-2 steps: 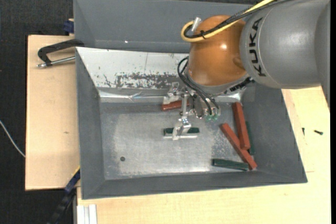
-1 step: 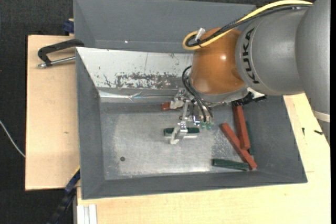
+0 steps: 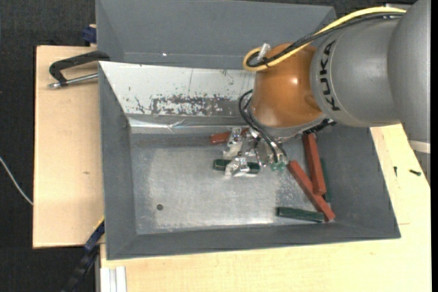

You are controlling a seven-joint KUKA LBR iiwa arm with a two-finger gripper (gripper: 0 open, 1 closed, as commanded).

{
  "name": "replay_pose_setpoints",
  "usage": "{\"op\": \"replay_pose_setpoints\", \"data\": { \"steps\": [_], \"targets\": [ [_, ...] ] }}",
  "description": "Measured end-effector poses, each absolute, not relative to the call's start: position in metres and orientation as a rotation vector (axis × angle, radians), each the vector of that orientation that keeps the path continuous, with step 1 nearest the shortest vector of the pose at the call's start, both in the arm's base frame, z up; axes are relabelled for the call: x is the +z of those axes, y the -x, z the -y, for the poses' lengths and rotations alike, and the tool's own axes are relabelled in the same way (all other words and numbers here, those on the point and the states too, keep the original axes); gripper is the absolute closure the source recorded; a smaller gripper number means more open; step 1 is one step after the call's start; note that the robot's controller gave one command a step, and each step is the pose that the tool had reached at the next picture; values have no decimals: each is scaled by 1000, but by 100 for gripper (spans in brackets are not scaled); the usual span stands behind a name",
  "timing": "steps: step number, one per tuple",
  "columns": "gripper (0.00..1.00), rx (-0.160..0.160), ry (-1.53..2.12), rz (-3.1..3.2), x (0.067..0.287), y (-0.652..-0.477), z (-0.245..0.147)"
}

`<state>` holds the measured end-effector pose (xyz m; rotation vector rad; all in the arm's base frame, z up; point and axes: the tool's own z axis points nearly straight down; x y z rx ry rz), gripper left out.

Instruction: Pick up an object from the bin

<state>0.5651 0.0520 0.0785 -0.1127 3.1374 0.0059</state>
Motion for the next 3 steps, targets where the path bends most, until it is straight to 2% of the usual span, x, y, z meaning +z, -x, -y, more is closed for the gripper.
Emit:
{"op": "replay_pose_setpoints", "data": {
  "steps": [3],
  "targets": [
    [100, 5, 113, -3138, 82, -564, -52]
  ]
}}
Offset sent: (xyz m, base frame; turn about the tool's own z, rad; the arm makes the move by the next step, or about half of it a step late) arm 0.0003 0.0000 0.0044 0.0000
